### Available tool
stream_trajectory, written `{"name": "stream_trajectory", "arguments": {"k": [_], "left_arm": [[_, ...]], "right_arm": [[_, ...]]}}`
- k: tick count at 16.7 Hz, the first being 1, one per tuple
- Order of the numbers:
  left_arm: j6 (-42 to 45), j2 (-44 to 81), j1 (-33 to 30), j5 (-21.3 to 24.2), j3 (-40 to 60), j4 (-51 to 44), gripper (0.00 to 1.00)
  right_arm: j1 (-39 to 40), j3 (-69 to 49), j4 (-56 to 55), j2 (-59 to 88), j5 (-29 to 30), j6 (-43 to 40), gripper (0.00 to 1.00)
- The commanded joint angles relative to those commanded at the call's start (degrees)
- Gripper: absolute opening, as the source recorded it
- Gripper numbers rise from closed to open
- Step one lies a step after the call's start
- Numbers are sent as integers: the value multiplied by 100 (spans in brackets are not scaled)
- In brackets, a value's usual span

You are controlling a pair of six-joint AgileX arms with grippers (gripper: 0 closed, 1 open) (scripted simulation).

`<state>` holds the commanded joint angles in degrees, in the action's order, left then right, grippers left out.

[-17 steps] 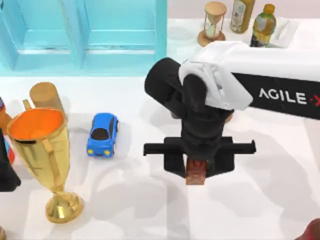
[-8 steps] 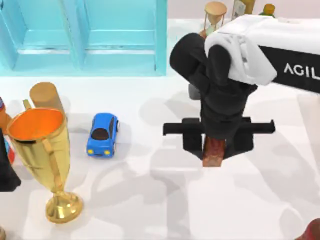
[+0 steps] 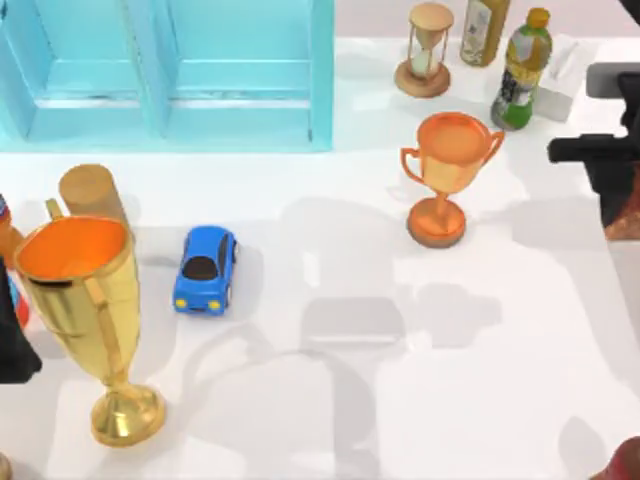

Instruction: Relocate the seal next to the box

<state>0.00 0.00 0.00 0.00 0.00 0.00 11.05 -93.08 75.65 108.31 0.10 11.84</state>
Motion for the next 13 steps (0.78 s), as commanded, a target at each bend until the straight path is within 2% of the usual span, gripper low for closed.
{"name": "stream_trajectory", "arguments": {"k": [4, 9, 13], "left_arm": [[0, 0, 0, 0, 0, 0, 100], [0, 0, 0, 0, 0, 0, 100], [0, 0, 0, 0, 0, 0, 100]], "right_arm": [[-607, -137, 267, -226, -14, -603, 0], [-594, -128, 243, -203, -12, -603, 0], [-644, -310, -356, -244, -279, -749, 0]]}}
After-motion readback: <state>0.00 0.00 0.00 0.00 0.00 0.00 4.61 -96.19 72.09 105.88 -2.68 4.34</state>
